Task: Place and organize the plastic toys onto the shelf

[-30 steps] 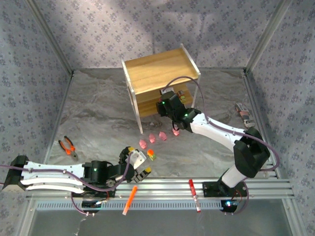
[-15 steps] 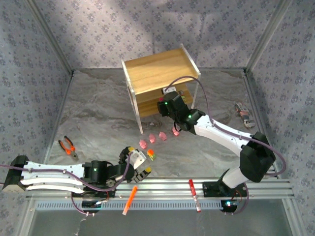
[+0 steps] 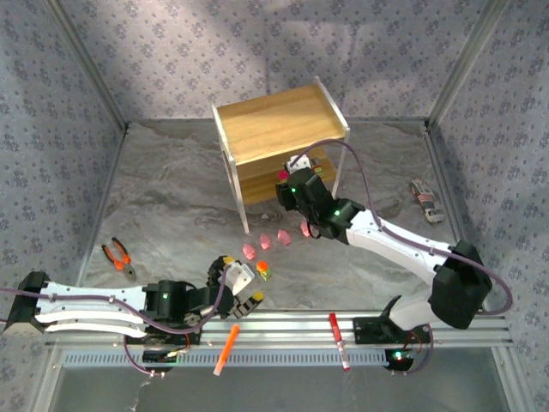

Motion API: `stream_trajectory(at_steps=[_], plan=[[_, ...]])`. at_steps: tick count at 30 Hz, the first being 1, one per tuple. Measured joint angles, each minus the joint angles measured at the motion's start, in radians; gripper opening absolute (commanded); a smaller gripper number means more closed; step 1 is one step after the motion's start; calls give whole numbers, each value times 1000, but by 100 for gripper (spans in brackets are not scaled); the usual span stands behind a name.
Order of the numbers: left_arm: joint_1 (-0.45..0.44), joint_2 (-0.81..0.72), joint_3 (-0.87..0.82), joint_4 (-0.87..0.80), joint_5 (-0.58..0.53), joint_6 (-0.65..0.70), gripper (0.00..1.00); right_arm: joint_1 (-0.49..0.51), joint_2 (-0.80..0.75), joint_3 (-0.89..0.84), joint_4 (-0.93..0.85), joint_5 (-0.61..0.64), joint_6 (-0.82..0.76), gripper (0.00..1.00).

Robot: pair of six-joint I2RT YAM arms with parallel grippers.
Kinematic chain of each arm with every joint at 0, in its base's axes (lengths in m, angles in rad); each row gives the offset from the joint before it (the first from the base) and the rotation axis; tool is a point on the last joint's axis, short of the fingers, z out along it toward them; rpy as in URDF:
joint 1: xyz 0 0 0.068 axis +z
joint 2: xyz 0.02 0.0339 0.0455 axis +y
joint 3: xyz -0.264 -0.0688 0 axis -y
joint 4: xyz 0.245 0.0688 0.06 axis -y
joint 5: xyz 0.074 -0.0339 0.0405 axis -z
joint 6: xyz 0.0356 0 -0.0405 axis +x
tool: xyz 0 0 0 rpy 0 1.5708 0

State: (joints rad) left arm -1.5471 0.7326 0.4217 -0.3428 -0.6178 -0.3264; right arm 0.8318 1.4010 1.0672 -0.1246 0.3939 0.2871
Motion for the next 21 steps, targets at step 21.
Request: stream_trajectory(at_steps=[21], plan=[[0,-85,0,-66,-12,-41,100,263,-198,-264,-82,142,140,51]])
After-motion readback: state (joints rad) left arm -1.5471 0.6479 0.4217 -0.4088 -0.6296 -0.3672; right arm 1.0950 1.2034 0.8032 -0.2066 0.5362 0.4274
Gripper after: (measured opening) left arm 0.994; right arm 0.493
